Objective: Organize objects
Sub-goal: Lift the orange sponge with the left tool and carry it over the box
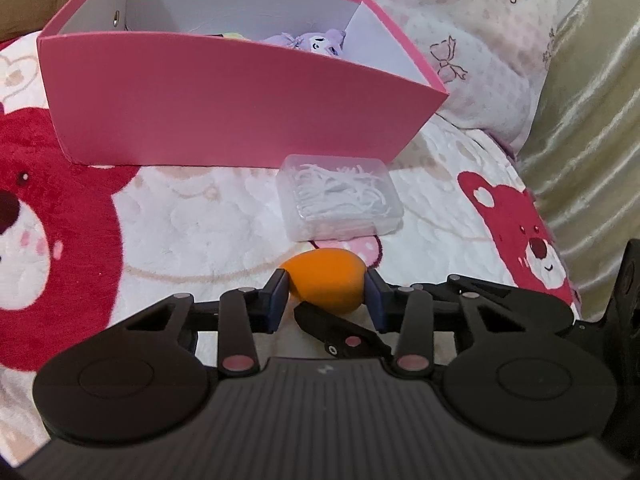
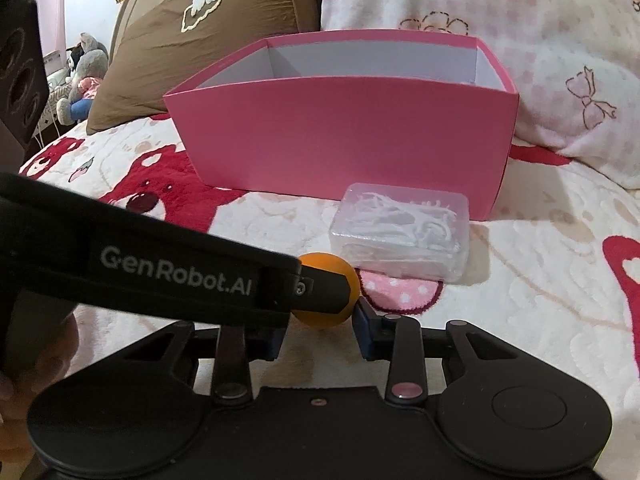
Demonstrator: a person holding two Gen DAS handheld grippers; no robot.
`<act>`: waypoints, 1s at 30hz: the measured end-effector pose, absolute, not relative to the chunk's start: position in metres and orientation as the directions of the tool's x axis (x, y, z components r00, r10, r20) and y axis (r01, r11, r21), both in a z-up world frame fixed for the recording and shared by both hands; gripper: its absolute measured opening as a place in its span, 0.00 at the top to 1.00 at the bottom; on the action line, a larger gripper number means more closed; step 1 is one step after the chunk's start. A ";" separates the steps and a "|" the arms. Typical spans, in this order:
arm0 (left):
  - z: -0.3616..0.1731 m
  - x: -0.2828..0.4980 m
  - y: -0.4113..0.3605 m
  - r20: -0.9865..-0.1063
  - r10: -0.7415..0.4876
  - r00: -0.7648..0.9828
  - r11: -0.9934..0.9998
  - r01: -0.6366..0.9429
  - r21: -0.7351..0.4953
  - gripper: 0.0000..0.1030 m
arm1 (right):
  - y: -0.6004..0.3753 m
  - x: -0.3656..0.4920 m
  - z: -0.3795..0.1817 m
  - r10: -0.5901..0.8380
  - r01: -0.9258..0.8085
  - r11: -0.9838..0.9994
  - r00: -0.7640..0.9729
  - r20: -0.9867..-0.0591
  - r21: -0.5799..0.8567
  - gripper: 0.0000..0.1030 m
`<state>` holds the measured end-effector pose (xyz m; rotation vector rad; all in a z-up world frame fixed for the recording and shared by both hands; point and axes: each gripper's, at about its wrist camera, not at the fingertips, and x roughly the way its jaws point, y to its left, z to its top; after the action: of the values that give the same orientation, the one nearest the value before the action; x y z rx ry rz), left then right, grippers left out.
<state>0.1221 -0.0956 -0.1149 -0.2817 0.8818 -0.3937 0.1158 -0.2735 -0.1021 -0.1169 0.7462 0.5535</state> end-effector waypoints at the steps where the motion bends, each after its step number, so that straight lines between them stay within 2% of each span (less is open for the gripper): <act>1: -0.113 0.121 -0.096 -0.693 -0.443 0.568 0.893 0.217 -0.393 0.62 | -0.273 0.115 -0.100 0.434 -0.513 0.853 0.596 -0.675 0.095 0.62; 12: -0.086 0.119 -0.093 -0.763 -0.406 0.503 0.912 0.167 -0.376 0.62 | -0.263 0.109 -0.077 0.422 -0.516 0.850 0.553 -0.719 0.102 0.62; 30: -0.032 0.104 -0.064 -0.727 -0.448 0.521 0.888 0.166 -0.428 0.61 | -0.244 0.093 -0.015 0.403 -0.526 0.847 0.541 -0.739 0.078 0.62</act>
<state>0.1037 -0.0638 -0.0315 -0.3249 0.9569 -0.3752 0.0929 -0.2444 -0.0155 -0.1602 0.8333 0.5545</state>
